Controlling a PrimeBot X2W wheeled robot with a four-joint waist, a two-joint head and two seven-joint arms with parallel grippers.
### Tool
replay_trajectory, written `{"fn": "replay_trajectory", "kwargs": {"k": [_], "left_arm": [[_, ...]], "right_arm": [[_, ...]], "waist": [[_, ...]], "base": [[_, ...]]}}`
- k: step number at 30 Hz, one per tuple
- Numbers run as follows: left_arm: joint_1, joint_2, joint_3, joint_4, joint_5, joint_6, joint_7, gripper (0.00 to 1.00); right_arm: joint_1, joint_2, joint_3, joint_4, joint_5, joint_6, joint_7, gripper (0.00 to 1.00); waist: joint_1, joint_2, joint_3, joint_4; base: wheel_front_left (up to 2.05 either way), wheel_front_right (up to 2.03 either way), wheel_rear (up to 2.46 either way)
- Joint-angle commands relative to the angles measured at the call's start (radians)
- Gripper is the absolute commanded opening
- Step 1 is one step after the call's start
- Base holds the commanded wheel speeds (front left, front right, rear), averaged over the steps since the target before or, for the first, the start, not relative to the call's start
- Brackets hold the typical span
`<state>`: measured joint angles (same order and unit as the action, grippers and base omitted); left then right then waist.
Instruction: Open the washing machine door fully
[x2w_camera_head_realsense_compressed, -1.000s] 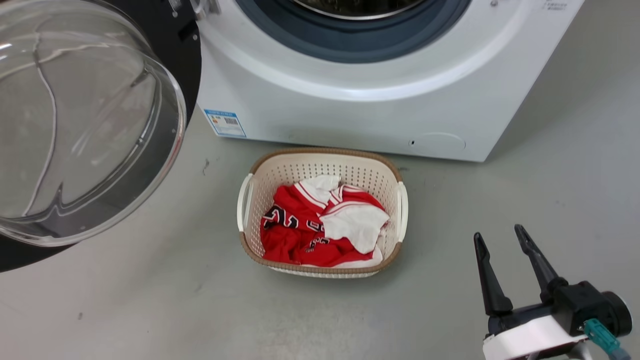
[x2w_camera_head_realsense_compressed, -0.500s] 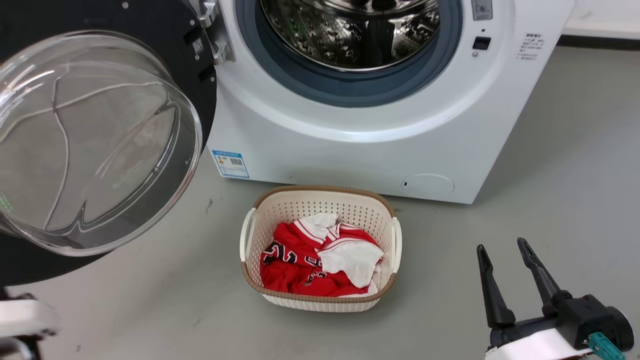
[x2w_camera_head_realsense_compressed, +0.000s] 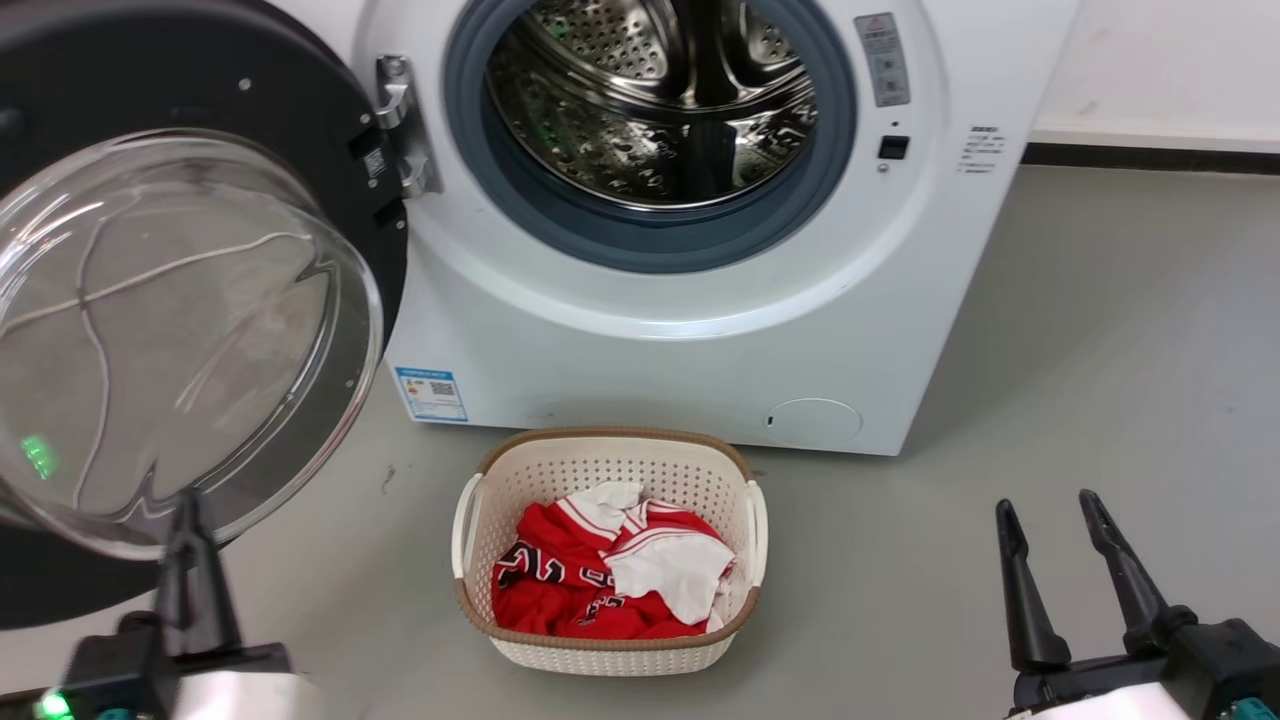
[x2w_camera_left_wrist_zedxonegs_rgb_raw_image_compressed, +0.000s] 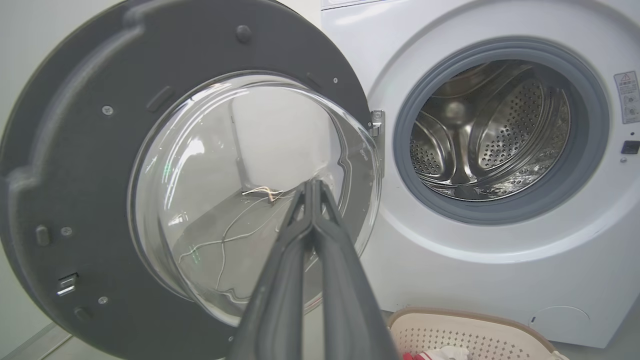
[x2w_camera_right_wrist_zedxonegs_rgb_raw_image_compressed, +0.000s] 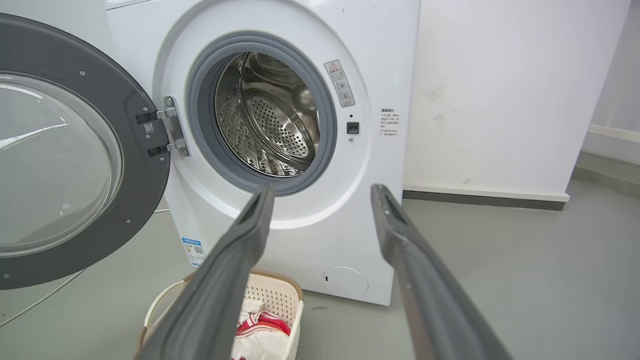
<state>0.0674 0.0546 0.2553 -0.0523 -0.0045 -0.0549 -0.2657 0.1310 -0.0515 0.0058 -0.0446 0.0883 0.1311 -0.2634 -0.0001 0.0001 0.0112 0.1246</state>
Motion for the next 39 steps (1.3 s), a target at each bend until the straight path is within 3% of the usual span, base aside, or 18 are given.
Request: {"fn": "replay_trajectory", "kwargs": {"k": [1,8,11,12,13,28,29,33,39], "left_arm": [[0.016,-0.003,-0.024,-0.011,-0.005,0.008,0.002,0.00],[0.054,-0.004,-0.163,0.008,-0.034,0.025,0.002,0.00],[0.066,-0.004,-0.197,0.011,-0.054,0.042,0.002,0.42],[0.071,-0.004,-0.206,0.009,-0.057,0.047,0.002,0.97],[0.078,-0.004,-0.215,0.009,-0.061,0.048,0.002,1.00],[0.103,-0.004,-0.257,0.016,-0.072,0.074,0.002,1.00],[0.101,-0.004,-0.258,0.016,-0.068,0.073,0.000,0.00],[0.111,-0.005,-0.259,0.056,-0.069,0.073,0.000,0.00],[0.092,0.002,-0.259,0.067,-0.205,0.063,0.023,0.00]], "right_arm": [[0.012,0.002,-0.007,-0.010,0.007,-0.001,-0.002,1.00],[0.038,0.002,-0.025,-0.032,0.011,-0.001,-0.002,1.00],[0.047,0.002,-0.032,-0.041,0.018,-0.001,-0.002,1.00],[0.053,0.002,-0.035,-0.044,0.020,-0.001,-0.002,1.00],[0.058,0.002,-0.039,-0.045,0.022,-0.001,-0.002,1.00],[0.070,0.002,-0.041,-0.042,0.037,-0.001,-0.002,1.00],[0.063,0.000,-0.041,-0.042,0.036,0.000,0.000,0.00],[0.064,0.000,-0.039,-0.003,0.036,0.000,0.001,0.00],[0.044,-0.007,-0.034,0.014,0.170,0.000,0.023,0.00]], "waist": [[0.0001,-0.0001,-0.011,-0.019],[0.0001,-0.0001,-0.021,-0.061],[0.0001,-0.0001,-0.025,-0.078],[0.0001,-0.0001,-0.026,-0.082],[0.0001,-0.0001,-0.027,-0.086],[0.0001,-0.0001,-0.024,-0.123],[0.0001,-0.0001,-0.024,-0.123],[0.0001,-0.0001,-0.023,-0.123],[0.0001,-0.0001,-0.022,-0.123]], "base": [[0.00,0.00,0.00],[0.00,0.00,0.00],[0.00,0.00,0.00],[0.00,0.00,0.00],[0.00,0.00,0.00],[0.00,0.00,0.00],[0.00,0.00,0.00],[0.00,0.00,0.00],[0.00,0.00,0.00]]}}
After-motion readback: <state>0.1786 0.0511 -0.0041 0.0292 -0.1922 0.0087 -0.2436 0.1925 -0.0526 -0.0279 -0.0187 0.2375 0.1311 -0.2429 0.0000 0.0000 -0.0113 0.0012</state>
